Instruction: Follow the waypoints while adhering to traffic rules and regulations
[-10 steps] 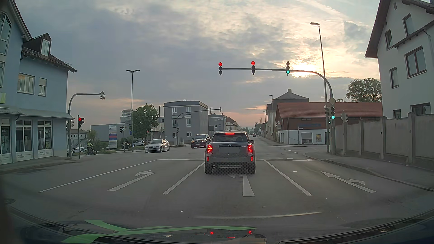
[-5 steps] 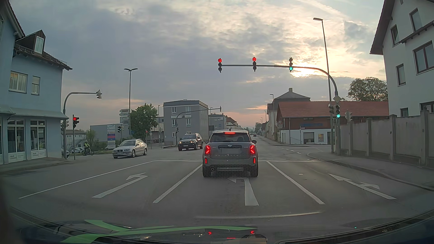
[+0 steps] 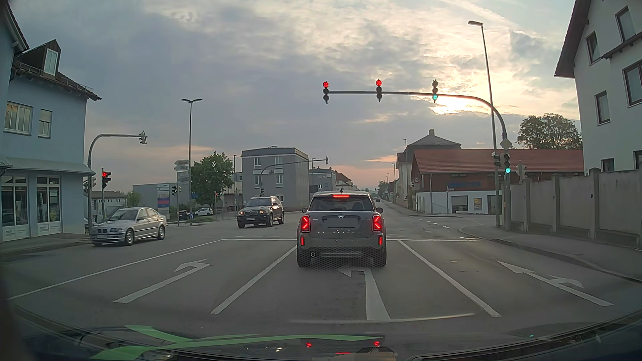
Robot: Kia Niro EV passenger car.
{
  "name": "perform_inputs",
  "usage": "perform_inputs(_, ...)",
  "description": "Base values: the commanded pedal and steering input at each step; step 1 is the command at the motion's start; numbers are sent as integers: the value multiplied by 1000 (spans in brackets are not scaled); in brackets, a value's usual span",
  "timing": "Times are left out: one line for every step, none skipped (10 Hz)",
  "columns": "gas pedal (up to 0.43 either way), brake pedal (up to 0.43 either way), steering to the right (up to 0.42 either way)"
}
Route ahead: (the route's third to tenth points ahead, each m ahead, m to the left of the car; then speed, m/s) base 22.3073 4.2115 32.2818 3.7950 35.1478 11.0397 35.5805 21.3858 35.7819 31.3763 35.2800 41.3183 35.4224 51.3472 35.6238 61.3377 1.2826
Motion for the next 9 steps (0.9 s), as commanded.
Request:
perform_inputs(0,195,-15)
perform_inputs(0,195,-14)
perform_inputs(0,195,-14)
perform_inputs(0,195,-14)
perform_inputs(0,195,-13)
perform_inputs(0,195,-13)
perform_inputs(0,195,-13)
perform_inputs(0,195,-13)
perform_inputs(0,195,-13)
